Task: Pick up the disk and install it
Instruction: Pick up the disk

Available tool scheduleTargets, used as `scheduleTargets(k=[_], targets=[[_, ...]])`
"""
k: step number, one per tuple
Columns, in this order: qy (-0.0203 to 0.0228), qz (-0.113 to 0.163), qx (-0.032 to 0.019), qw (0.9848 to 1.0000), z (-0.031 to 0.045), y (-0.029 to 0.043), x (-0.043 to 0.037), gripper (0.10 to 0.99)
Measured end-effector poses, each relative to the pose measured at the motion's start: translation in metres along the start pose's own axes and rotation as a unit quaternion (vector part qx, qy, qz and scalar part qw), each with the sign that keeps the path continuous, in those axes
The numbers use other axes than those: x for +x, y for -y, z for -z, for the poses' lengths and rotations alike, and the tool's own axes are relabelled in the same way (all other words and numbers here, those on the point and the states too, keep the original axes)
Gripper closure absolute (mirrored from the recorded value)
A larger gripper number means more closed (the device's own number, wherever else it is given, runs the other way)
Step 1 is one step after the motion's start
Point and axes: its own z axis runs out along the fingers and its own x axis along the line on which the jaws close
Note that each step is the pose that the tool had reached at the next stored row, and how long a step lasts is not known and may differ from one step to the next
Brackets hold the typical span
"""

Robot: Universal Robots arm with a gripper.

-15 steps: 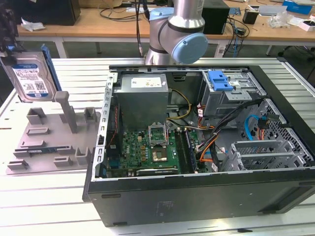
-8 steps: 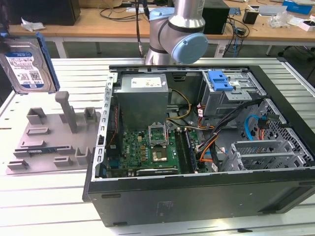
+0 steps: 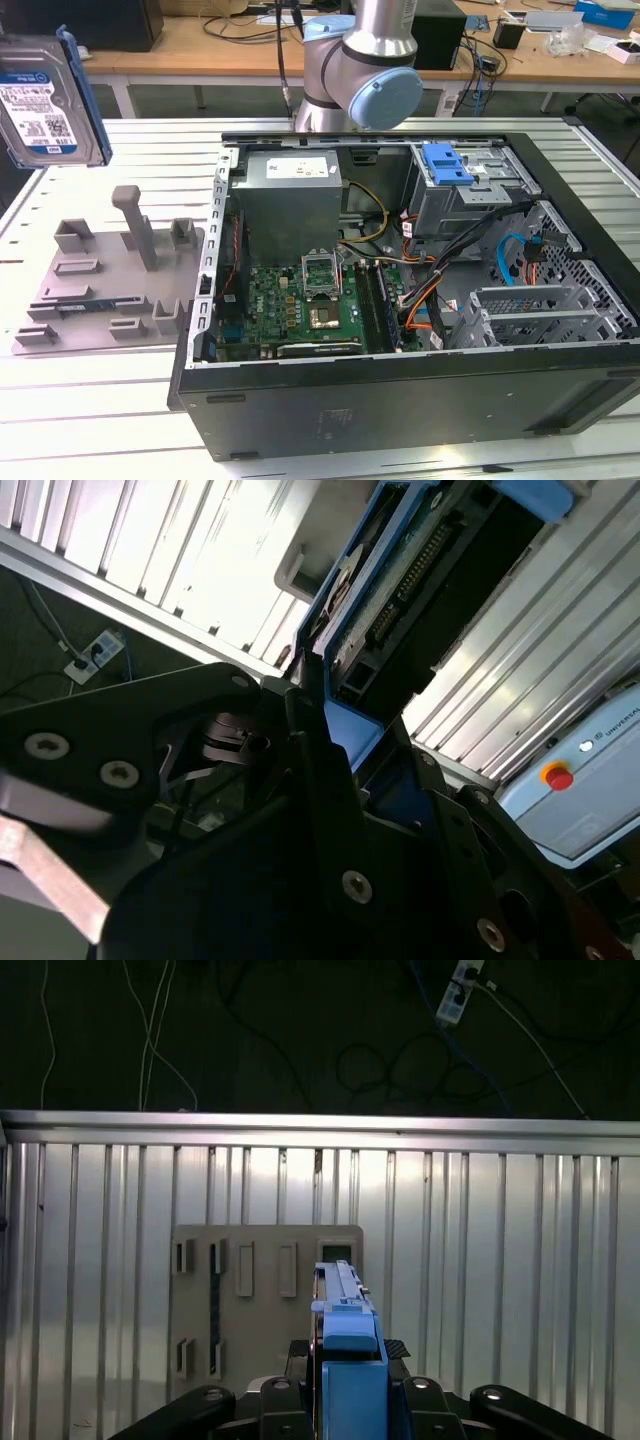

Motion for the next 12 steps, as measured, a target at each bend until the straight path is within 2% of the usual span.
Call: scheduleTargets(k=[4, 12], targets=[[0.0, 0.0, 0.0001, 1.0, 0.0119, -0.0004, 0.0008, 0.718], [0.0, 0.0, 0.0002, 1.0, 0.0265, -0.0008, 0.0017, 0.718]])
